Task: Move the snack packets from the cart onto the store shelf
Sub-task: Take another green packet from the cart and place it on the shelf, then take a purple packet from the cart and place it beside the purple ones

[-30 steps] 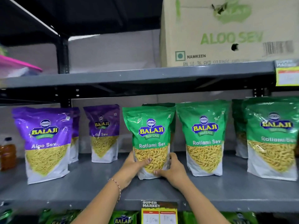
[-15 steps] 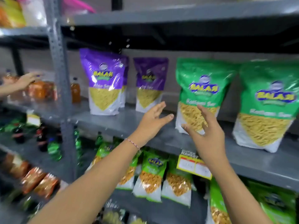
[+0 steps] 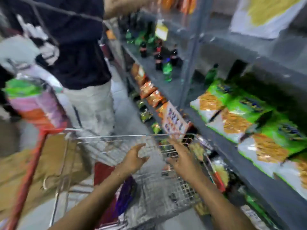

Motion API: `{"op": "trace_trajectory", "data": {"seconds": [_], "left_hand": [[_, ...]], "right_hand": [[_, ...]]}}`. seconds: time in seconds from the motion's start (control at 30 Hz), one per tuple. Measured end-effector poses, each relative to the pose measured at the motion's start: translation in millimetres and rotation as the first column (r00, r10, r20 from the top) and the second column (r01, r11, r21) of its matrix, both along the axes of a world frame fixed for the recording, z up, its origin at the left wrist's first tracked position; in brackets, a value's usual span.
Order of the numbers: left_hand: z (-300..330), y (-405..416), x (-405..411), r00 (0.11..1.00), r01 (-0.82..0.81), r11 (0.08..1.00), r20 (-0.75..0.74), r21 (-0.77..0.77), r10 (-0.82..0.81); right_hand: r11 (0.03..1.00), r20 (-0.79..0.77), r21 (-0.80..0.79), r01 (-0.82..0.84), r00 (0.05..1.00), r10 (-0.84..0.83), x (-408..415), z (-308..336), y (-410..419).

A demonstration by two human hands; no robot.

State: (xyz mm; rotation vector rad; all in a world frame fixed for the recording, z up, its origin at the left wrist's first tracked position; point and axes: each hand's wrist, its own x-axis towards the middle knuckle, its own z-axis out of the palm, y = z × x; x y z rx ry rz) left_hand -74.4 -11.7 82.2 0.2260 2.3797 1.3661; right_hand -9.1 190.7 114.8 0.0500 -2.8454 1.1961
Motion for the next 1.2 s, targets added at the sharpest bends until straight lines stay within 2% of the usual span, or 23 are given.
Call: {"op": "trace_trajectory", "data": {"seconds": [0.07, 0.1, 0.17, 0.23, 0.33, 0.4, 0.47, 0.6, 0.63, 0.7, 0.8, 0.87, 0.97, 1.0, 1.13, 1.17, 1.2], "left_hand": [[-48, -46, 0, 0.996, -0.013, 0.97, 0.085, -0.241, 0.034], [-86, -73, -1, 0.986, 0.0, 0.945, 0.157, -0.327, 0.055], [-124, -94, 2, 0.973, 0.049, 0.883, 0.221, -0.466, 0.062], [-130, -101, 11, 0.95, 0.094, 0.867, 0.304, -0.49, 0.069], [-141, -98, 37, 0.9, 0.155, 0.839, 0.425, -0.521, 0.097], [-156, -95, 52, 0.918, 0.182, 0.848, 0.396, -0.498, 0.035], [-162, -95, 59, 0.953, 0.161, 0.848, 0.302, -0.505, -0.002], [-135, -90, 46, 0.965, 0.257, 0.772, 0.195, -0.582, -0.175], [-125, -90, 41, 0.957, 0.29, 0.755, 0.176, -0.588, -0.23], [-100, -89, 29, 0.935, 0.337, 0.732, 0.122, -0.592, -0.332], [-57, -84, 11, 0.885, 0.378, 0.735, -0.013, -0.563, -0.465], [-12, -73, -4, 0.83, 0.414, 0.725, -0.1, -0.55, -0.549], [56, -51, -26, 0.73, 0.419, 0.726, -0.274, -0.545, -0.626], [93, -36, -37, 0.648, 0.405, 0.707, -0.363, -0.581, -0.669], [210, 4, -60, 0.364, 0.355, 0.663, -0.556, -0.659, -0.747], [255, 27, -65, 0.236, 0.342, 0.665, -0.624, -0.664, -0.745], [280, 36, -68, 0.162, 0.349, 0.675, -0.668, -0.65, -0.727]], "right_hand": [[0.992, 0.179, 0.047, -0.117, 0.978, 0.107, -13, -51, -20], [0.978, 0.259, 0.066, -0.196, 0.95, 0.173, -19, -80, -35], [0.935, 0.355, 0.159, -0.316, 0.903, 0.244, -21, -114, -51], [0.862, 0.441, 0.203, -0.464, 0.83, 0.342, -29, -144, -77], [0.738, 0.477, 0.29, -0.609, 0.761, 0.44, -35, -156, -108], [0.675, 0.458, 0.365, -0.641, 0.755, 0.47, -43, -152, -122], [0.629, 0.411, 0.437, -0.643, 0.765, 0.496, -54, -147, -129], [0.485, 0.4, 0.548, -0.682, 0.722, 0.564, -66, -152, -125], [0.477, 0.415, 0.545, -0.69, 0.716, 0.562, -67, -154, -121], [0.54, 0.444, 0.486, -0.687, 0.727, 0.524, -65, -144, -108], [0.753, 0.461, 0.275, -0.598, 0.769, 0.442, -60, -117, -86], [0.82, 0.393, 0.267, -0.506, 0.834, 0.386, -61, -75, -66], [0.834, 0.307, 0.335, -0.438, 0.888, 0.343, -62, 5, -43], [0.833, 0.243, 0.396, -0.386, 0.919, 0.31, -60, 53, -25], [0.752, 0.09, 0.609, -0.253, 0.964, 0.251, -44, 194, 17], [0.74, 0.011, 0.654, -0.158, 0.98, 0.2, -35, 241, 35], [0.731, -0.039, 0.673, -0.112, 0.982, 0.186, -32, 265, 39]]}}
